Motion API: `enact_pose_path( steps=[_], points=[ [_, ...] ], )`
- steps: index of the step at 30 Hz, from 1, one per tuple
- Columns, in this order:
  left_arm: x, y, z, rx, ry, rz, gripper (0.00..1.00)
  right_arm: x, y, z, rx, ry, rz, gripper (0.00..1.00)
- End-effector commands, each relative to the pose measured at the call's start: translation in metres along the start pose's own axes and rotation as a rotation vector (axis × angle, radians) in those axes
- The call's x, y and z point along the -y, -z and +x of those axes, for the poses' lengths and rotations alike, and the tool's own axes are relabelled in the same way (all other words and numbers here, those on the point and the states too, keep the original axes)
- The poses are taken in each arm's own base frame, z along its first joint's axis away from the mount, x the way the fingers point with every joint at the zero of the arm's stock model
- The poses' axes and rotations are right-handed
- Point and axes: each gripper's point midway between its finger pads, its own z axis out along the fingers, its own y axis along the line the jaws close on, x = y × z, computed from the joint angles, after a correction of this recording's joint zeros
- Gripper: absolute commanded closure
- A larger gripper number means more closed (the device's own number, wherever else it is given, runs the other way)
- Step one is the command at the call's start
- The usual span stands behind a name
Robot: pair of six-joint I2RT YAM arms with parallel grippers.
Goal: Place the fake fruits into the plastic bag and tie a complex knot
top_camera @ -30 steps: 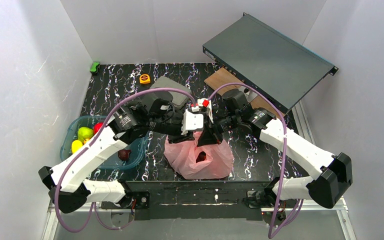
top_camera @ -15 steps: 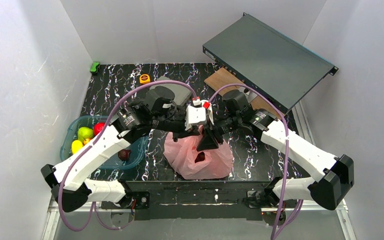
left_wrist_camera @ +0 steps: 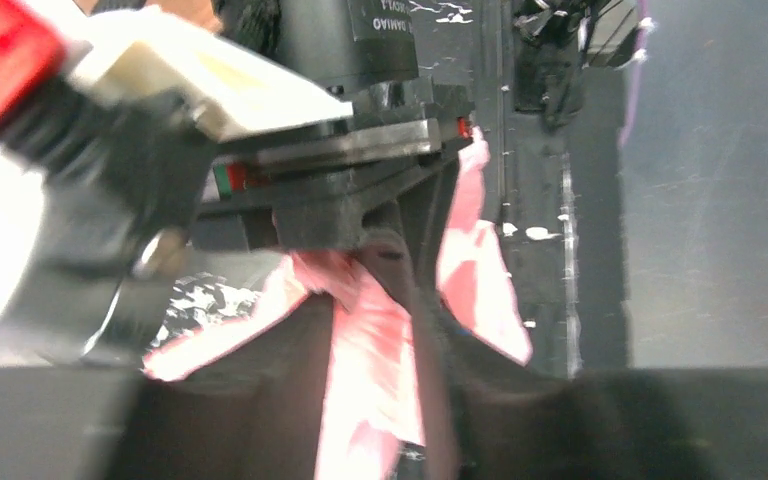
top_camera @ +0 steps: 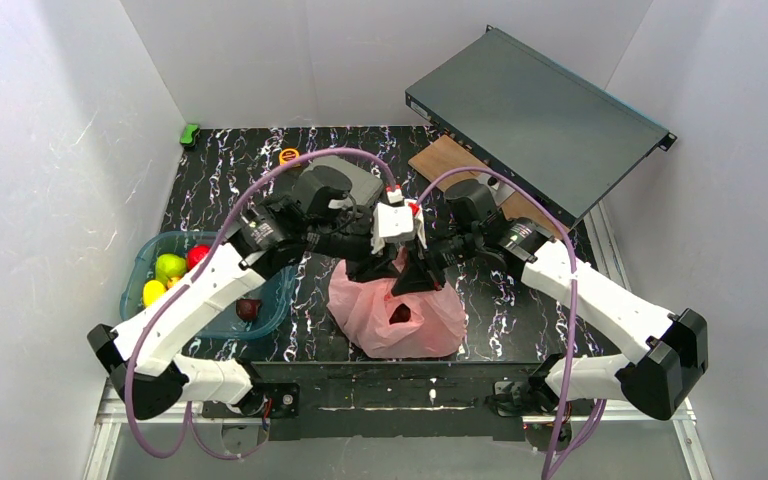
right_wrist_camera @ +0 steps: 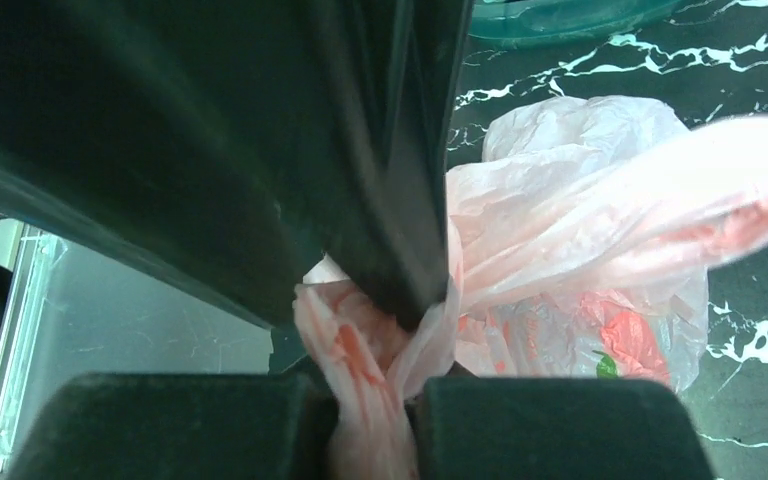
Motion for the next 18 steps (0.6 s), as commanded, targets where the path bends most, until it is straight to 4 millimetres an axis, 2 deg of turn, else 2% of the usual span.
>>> enact_pose_path(
  steps=[1,4,6,10,14,18],
  points=[
    [0.006,0.042,-0.011,0.041,0.021,0.023,0.55,-0.003,0.004,-0.011,0.028,0.073,0.012,0.93],
    [0.001,0.068,0.0,0.015,-0.002,0.028,0.4,-0.004,0.005,-0.006,0.021,0.083,0.013,0.95],
    [-0.007,0.081,0.013,-0.019,-0.008,-0.001,0.36,-0.006,0.006,-0.005,0.02,0.097,0.004,0.95],
    [-0.039,0.094,0.034,-0.055,-0.061,-0.056,0.31,-0.011,0.008,-0.008,0.025,0.147,-0.022,0.96],
    [-0.05,0.084,0.051,-0.082,-0.22,-0.001,0.24,-0.018,0.009,-0.012,0.029,0.22,-0.056,0.97],
    [-0.057,0.068,0.045,0.015,-0.351,0.007,0.18,-0.018,0.01,-0.013,0.013,0.291,-0.06,0.97]
  ],
)
